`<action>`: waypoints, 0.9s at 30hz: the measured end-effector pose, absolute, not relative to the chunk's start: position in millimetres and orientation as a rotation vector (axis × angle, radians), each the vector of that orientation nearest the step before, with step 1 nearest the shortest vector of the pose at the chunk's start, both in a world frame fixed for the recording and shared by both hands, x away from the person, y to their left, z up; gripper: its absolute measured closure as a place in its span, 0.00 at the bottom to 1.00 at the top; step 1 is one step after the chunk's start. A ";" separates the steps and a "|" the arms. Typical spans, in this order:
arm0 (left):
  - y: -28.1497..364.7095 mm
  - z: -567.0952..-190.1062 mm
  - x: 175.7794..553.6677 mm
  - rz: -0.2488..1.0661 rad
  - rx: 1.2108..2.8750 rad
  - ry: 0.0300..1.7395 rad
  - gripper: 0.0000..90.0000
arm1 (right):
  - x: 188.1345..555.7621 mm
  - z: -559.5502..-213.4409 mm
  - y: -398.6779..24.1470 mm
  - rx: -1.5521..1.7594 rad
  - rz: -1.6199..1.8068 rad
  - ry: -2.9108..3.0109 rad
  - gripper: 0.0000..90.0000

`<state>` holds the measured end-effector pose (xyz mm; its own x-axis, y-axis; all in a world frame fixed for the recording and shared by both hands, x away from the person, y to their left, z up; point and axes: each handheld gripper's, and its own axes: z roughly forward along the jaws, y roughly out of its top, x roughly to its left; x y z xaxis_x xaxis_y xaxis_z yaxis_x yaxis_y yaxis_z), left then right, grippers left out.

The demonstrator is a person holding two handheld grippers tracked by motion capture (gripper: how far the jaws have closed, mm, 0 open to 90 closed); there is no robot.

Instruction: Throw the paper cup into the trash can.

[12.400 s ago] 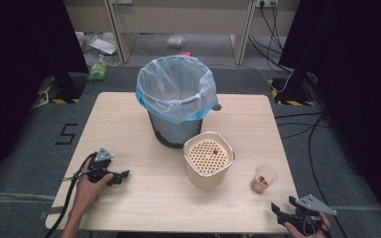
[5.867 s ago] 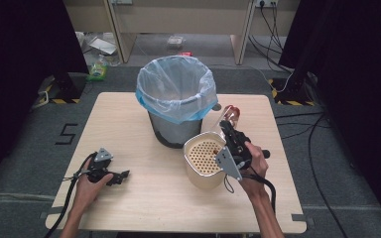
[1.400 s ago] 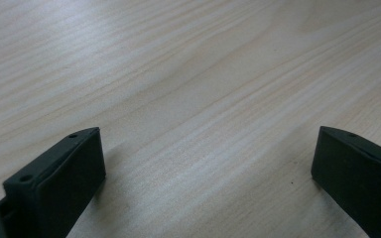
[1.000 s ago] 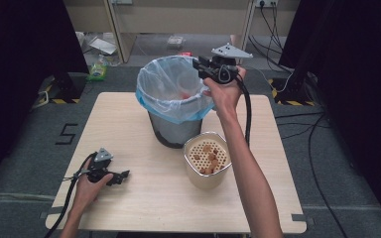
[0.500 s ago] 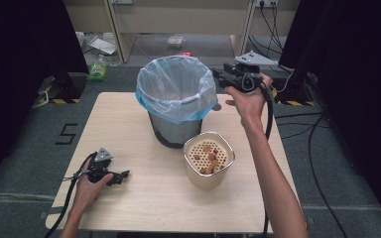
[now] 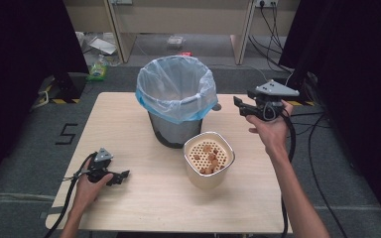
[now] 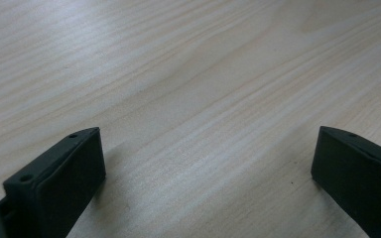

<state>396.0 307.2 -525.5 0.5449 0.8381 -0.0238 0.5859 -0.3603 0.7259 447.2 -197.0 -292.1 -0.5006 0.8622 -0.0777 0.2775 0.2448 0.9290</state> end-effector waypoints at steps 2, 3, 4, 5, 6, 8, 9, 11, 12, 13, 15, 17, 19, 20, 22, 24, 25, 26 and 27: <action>307.2 -525.5 396.0 0.463 2.083 1.144 0.00 | 441.1 -299.9 -203.2 1.037 1.238 1.917 0.50; 307.2 -525.5 396.0 0.463 2.083 1.144 0.00 | 438.4 -303.7 -206.2 1.045 1.230 1.923 0.50; 307.2 -525.5 396.0 0.463 2.083 1.144 0.00 | 436.0 -307.6 -209.0 1.052 1.226 1.925 0.50; 307.1 -525.5 396.0 0.463 2.083 1.144 0.00 | 433.9 -311.5 -211.7 1.055 1.222 1.927 0.50; 307.1 -525.5 396.0 0.463 2.083 1.144 0.00 | 432.0 -315.2 -214.2 1.061 1.220 1.935 0.50; 307.2 -525.5 396.0 0.463 2.083 1.144 0.00 | 427.9 -321.9 -218.9 1.080 1.225 1.945 0.49; 307.2 -525.5 396.0 0.463 2.083 1.144 0.00 | 425.7 -325.0 -221.1 1.087 1.226 1.946 0.49; 307.2 -525.5 396.0 0.463 2.083 1.144 0.00 | 422.0 -331.7 -225.7 1.095 1.222 1.952 0.47; 307.2 -525.4 396.0 0.462 2.083 1.144 0.00 | 419.9 -335.4 -227.9 1.106 1.225 1.955 0.46; 307.2 -525.4 396.0 0.462 2.084 1.144 0.00 | 417.5 -339.0 -230.1 1.124 1.233 1.952 0.44; 307.2 -525.4 396.0 0.463 2.084 1.144 0.00 | 413.3 -347.2 -234.5 1.155 1.239 1.944 0.40; 307.2 -525.4 396.0 0.462 2.084 1.144 0.00 | 408.8 -356.3 -238.0 1.174 1.216 1.940 0.37; 307.2 -525.4 396.0 0.463 2.084 1.144 0.00 | 404.1 -364.9 -240.6 1.185 1.184 1.944 0.35; 307.2 -525.4 396.0 0.462 2.084 1.144 0.00 | 401.9 -369.4 -241.8 1.182 1.177 1.949 0.35; 307.2 -525.4 396.0 0.462 2.084 1.144 0.00 | 397.5 -379.4 -243.4 1.191 1.172 1.958 0.35; 307.2 -525.4 396.0 0.462 2.084 1.144 0.00 | 393.2 -389.3 -244.7 1.200 1.164 1.966 0.34; 307.2 -525.4 396.0 0.462 2.084 1.144 0.00 | 391.0 -393.6 -245.7 1.201 1.158 1.967 0.34; 307.2 -525.4 396.0 0.462 2.084 1.144 0.00 | 388.9 -397.4 -246.9 1.204 1.156 1.967 0.34; 307.2 -525.4 396.0 0.462 2.084 1.144 0.00 | 387.2 -400.9 -248.2 1.207 1.158 1.967 0.34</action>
